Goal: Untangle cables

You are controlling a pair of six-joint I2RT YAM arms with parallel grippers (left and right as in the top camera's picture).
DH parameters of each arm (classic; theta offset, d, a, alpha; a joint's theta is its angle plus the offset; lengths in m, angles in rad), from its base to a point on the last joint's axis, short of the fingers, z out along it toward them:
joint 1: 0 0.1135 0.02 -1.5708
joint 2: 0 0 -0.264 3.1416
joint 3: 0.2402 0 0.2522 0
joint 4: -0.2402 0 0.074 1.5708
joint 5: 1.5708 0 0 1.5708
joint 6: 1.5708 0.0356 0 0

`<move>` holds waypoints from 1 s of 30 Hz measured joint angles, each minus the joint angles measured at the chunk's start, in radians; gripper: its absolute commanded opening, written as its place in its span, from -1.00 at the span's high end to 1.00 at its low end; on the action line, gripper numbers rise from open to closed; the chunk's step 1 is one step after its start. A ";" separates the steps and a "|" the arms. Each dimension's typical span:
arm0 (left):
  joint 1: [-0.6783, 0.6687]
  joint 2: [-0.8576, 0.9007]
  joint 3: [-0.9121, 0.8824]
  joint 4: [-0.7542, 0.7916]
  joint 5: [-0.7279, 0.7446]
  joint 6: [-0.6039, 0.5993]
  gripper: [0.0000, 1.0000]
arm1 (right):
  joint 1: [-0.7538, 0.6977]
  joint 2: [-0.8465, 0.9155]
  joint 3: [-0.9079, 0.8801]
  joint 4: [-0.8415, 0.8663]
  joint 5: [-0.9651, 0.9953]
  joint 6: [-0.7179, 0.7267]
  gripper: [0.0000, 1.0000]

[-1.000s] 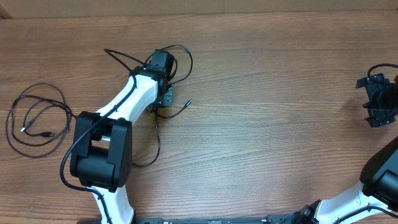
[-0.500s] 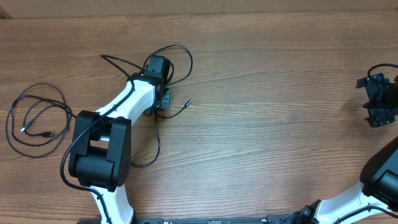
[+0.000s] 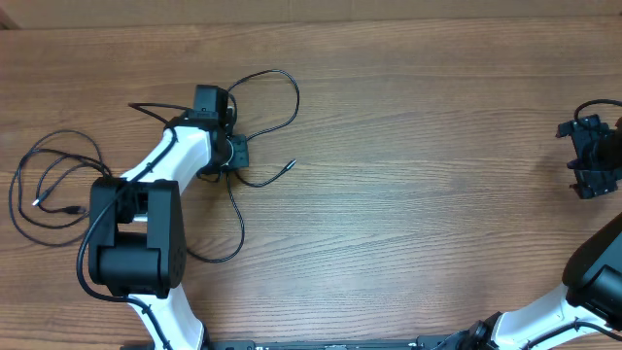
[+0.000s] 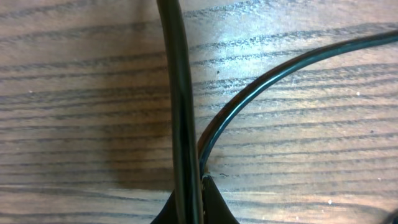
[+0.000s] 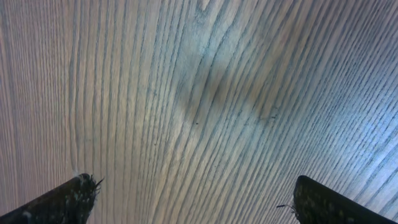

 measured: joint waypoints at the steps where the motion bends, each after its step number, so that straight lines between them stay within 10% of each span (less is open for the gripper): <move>1: 0.006 0.000 0.001 -0.010 0.013 0.003 0.92 | 0.000 0.000 0.000 0.000 0.000 0.000 -1.00; 30: 0.201 -0.197 0.198 -0.068 -0.218 0.003 0.92 | 0.000 0.000 0.000 0.000 0.000 0.000 -1.00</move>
